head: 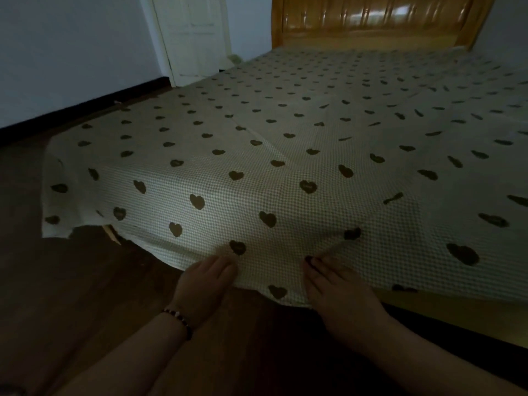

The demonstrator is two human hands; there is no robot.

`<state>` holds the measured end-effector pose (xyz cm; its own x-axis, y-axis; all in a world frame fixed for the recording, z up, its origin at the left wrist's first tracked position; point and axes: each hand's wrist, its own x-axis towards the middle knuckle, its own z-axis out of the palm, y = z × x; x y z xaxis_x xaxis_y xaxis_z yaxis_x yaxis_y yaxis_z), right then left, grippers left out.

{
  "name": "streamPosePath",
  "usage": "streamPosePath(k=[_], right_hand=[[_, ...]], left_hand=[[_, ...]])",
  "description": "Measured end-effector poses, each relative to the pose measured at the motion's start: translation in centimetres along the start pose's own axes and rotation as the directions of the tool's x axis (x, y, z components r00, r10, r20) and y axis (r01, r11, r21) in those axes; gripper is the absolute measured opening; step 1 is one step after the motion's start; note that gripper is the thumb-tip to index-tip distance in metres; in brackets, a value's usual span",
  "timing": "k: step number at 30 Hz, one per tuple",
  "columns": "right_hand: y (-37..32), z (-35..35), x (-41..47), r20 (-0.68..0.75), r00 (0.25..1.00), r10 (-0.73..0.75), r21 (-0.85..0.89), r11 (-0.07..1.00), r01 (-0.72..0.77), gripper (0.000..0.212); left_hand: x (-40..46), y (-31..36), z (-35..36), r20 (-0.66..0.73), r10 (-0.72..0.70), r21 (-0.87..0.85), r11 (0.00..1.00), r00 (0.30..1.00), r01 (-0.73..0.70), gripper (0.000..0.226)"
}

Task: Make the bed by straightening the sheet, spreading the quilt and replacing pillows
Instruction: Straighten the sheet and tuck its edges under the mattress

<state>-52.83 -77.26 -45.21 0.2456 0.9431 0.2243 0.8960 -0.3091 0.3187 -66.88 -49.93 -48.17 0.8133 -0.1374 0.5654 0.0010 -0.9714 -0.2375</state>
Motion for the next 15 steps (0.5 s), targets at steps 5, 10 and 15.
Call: streamPosePath(k=[5,10,15], right_hand=[[0.3,1.0,0.6,-0.023,1.0,0.013,-0.011,1.0,-0.013,0.057],[0.5,1.0,0.7,-0.04,0.999,-0.008,-0.069,0.998,0.005,0.048],[0.1,0.5,1.0,-0.152,0.988,-0.041,-0.145,0.989,0.019,0.031]], left_hand=[[-0.6,-0.2,0.5,0.14,-0.054,-0.017,0.998,0.989,0.057,0.028],[1.0,0.5,0.8,0.192,-0.074,0.02,0.997,0.979,0.072,0.037],[3.0,3.8,0.1,0.0,0.05,-0.048,0.998,0.999,-0.05,0.04]])
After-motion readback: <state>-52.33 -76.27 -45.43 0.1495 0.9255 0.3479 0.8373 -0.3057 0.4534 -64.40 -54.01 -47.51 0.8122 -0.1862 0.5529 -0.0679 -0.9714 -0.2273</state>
